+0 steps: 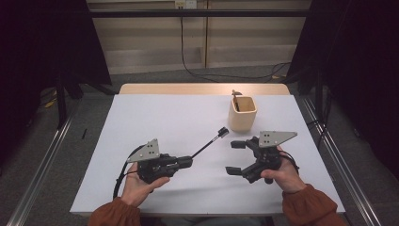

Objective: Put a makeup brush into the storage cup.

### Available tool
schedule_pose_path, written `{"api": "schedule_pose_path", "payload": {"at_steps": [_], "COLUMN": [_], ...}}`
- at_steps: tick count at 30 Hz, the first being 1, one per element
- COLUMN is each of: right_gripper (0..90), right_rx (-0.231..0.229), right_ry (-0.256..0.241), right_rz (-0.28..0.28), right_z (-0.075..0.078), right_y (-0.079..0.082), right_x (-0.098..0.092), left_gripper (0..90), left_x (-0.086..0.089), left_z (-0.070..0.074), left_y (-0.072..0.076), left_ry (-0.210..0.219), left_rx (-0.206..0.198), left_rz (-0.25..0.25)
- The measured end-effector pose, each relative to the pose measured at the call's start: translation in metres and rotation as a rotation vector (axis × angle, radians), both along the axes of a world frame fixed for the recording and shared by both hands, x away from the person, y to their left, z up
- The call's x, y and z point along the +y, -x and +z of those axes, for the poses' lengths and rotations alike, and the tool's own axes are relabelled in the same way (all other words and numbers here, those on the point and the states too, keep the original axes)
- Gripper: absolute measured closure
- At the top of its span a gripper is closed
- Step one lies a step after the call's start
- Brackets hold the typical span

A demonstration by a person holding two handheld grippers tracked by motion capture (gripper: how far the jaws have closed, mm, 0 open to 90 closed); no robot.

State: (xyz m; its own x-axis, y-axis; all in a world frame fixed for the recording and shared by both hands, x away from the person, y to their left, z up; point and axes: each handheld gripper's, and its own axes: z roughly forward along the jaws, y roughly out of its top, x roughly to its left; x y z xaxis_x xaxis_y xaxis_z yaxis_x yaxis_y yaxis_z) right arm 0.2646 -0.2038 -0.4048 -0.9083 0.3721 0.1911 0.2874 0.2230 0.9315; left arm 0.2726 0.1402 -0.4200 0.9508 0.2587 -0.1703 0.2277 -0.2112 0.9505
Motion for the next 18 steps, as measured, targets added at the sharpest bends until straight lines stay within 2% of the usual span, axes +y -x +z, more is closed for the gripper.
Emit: {"api": "schedule_pose_path", "payload": {"at_steps": [6,9,11,12,18], "right_gripper": [7.8,12.4,20.0,20.4,30.9], "right_rx": [0.009,0.008,-0.039,-0.048,-0.032], "right_ry": [0.053,0.052,0.043,0.039,0.001], "right_rz": [-0.015,-0.010,-0.009,-0.008,-0.004], "right_z": [-0.005,-0.005,-0.003,-0.002,0.003], "right_y": [-0.003,-0.004,-0.001,-0.001,-0.007], "right_x": [0.012,0.014,0.015,0.016,0.020], "left_gripper": [85.6,85.5,85.6,85.5,85.5], "left_x": [-0.003,-0.004,-0.004,-0.004,-0.003], "left_z": [-0.005,-0.007,-0.006,-0.006,-0.005], "left_y": [0.001,0.002,0.003,0.003,0.003], "left_ry": [-0.010,-0.013,-0.013,-0.007,-0.008], "left_rx": [-0.002,-0.001,-0.006,-0.005,-0.012], "left_rz": [-0.011,-0.016,-0.022,-0.021,-0.011]}}
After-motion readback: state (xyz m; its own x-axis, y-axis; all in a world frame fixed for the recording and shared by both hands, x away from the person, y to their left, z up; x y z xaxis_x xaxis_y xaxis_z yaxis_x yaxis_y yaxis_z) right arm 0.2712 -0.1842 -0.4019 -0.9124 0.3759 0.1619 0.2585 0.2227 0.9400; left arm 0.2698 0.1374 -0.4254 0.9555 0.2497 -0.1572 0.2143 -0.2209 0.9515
